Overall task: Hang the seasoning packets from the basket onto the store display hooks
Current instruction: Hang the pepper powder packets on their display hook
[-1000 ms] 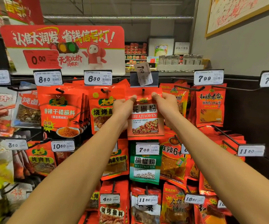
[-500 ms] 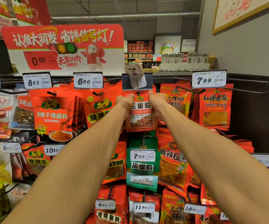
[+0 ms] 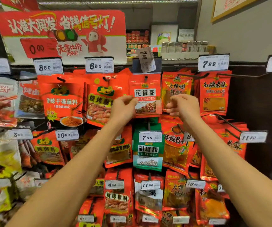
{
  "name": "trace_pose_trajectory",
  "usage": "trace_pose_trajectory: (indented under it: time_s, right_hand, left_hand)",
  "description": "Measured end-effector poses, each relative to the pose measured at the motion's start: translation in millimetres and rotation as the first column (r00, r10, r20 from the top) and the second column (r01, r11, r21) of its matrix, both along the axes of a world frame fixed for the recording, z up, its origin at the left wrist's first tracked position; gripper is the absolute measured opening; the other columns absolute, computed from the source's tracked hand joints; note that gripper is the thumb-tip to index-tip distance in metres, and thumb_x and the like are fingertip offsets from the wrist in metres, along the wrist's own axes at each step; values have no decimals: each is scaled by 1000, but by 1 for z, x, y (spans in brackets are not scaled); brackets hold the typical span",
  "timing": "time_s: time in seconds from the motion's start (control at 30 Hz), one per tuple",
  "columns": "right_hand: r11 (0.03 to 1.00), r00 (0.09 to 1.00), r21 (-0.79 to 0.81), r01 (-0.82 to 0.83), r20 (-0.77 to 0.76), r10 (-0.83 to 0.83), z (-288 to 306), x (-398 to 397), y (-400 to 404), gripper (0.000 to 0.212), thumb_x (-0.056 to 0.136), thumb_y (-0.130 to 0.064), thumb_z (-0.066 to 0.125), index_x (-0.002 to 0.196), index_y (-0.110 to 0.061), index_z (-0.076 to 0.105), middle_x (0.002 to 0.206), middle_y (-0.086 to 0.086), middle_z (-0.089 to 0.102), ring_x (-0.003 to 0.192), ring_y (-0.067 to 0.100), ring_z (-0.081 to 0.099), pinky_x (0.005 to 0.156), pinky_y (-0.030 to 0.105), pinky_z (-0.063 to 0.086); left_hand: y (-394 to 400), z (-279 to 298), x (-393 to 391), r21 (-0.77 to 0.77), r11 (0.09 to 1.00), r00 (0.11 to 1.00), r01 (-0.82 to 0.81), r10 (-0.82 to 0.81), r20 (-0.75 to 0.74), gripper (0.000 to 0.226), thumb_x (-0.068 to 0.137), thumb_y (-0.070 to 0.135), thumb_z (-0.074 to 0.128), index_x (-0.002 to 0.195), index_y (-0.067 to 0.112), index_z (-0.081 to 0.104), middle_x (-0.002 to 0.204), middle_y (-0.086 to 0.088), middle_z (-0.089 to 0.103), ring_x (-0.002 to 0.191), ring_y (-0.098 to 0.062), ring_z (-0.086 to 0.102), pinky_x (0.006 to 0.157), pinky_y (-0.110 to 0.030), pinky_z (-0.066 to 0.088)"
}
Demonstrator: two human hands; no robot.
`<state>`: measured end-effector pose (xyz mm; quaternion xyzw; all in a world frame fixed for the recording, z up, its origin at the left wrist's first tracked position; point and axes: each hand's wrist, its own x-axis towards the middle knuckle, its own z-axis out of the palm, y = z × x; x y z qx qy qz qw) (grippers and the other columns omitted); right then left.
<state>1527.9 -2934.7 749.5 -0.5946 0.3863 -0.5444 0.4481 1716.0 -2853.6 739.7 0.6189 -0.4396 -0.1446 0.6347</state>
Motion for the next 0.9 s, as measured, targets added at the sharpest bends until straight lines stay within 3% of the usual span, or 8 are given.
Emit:
trace_pose_trajectory:
  time_s: [0.03, 0.13, 0.23, 0.3, 0.47, 0.63, 0.77, 0.9]
  right_hand:
    - [999, 999, 25, -33, 30, 32, -3, -6, 13, 15, 94, -7, 56, 84, -10, 68, 56, 2, 69, 46, 15, 64, 42, 23, 49]
    - [991, 990, 80, -105, 106, 97, -26, -20, 53, 13, 88, -6, 57, 78, -8, 66, 55, 5, 65, 43, 18, 61, 37, 19, 42]
    - [974, 981, 153, -165, 129, 146, -64, -27, 86, 8, 82, -15, 60, 78, -8, 64, 57, 7, 64, 41, 17, 59, 37, 19, 41]
    - [961, 981, 221, -165, 133, 138, -97, -28, 102, 11, 88, -13, 58, 80, -7, 63, 58, 9, 63, 41, 16, 58, 38, 20, 42]
    - [877, 997, 476, -72, 12, 75, -195, -30, 136, 20, 94, -4, 50, 77, -8, 59, 52, 5, 59, 37, 14, 55, 37, 17, 39]
    - [740, 987, 672, -21, -105, 123, -305, -32, 170, 23, 95, -5, 49, 75, -8, 60, 52, 6, 57, 37, 16, 52, 38, 17, 37]
    - [653, 923, 755, 66, -294, 247, -409, -39, 195, 22, 96, -7, 52, 77, -8, 63, 55, 4, 66, 42, 17, 61, 42, 23, 48]
    - [509, 879, 849, 144, -346, 328, -516, -52, 228, 21, 96, -7, 58, 77, -8, 65, 54, 2, 68, 43, 15, 62, 44, 24, 50]
  left_hand:
    - [14, -2, -2, -19, 997, 995, 69, -70, -67, 10, 98, 20, 62, 101, 16, 71, 100, 0, 76, 83, -17, 73, 75, -28, 55]
    - [53, -18, 0, -12, 977, 959, 215, -213, -186, 16, 99, 18, 56, 90, 18, 69, 76, 1, 77, 63, -12, 72, 55, -20, 55]
    - [80, -56, 11, 13, 965, 926, 262, -248, -286, 20, 100, 15, 53, 89, 15, 70, 72, -1, 75, 54, -7, 66, 51, -17, 50]
    - [97, -91, 20, 54, 960, 902, 275, -238, -361, 20, 101, 16, 53, 90, 13, 70, 71, 0, 74, 53, -7, 64, 54, -19, 51]
    - [135, -197, 28, 273, 923, 837, 271, -85, -541, 19, 100, 12, 55, 85, 12, 67, 70, -4, 69, 50, -9, 58, 46, -17, 47]
    - [177, -309, 22, 488, 831, 782, 269, 107, -614, 23, 99, 13, 52, 82, 14, 68, 68, -2, 69, 53, -12, 60, 51, -21, 46]
    - [208, -409, 11, 632, 715, 713, 300, 272, -646, 16, 101, 18, 51, 96, 12, 66, 75, -4, 67, 60, -14, 60, 58, -25, 46]
    - [240, -506, -12, 777, 549, 626, 307, 499, -600, 13, 95, 11, 57, 92, 10, 69, 70, -3, 70, 53, -13, 62, 50, -21, 50]
